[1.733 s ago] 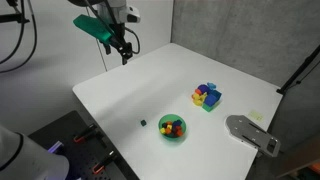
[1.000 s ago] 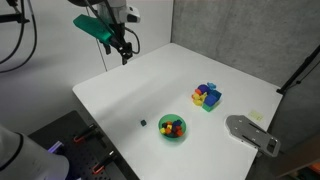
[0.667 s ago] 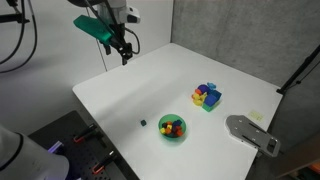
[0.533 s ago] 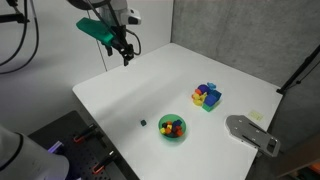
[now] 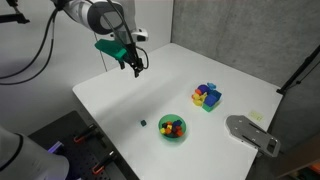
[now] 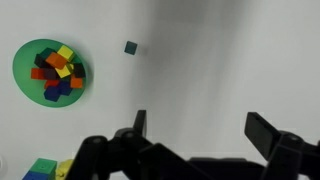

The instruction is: Put the small green block in the green bowl.

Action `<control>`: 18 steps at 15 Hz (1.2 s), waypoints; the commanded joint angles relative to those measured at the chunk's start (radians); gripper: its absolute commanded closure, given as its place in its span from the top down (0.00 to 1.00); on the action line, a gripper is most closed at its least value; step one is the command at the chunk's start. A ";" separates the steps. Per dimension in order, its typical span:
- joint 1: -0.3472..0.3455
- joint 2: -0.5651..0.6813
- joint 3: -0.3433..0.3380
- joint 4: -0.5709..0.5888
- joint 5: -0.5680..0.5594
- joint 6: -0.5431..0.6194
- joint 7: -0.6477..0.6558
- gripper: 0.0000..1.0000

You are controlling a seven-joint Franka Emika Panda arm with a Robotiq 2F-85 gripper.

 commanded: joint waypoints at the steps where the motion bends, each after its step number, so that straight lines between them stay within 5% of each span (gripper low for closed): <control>1: -0.031 0.119 0.014 0.030 -0.069 0.059 0.113 1.00; 7: -0.048 0.317 -0.011 0.079 -0.087 0.146 0.250 1.00; 18: -0.043 0.582 -0.077 0.098 -0.080 0.395 0.272 1.00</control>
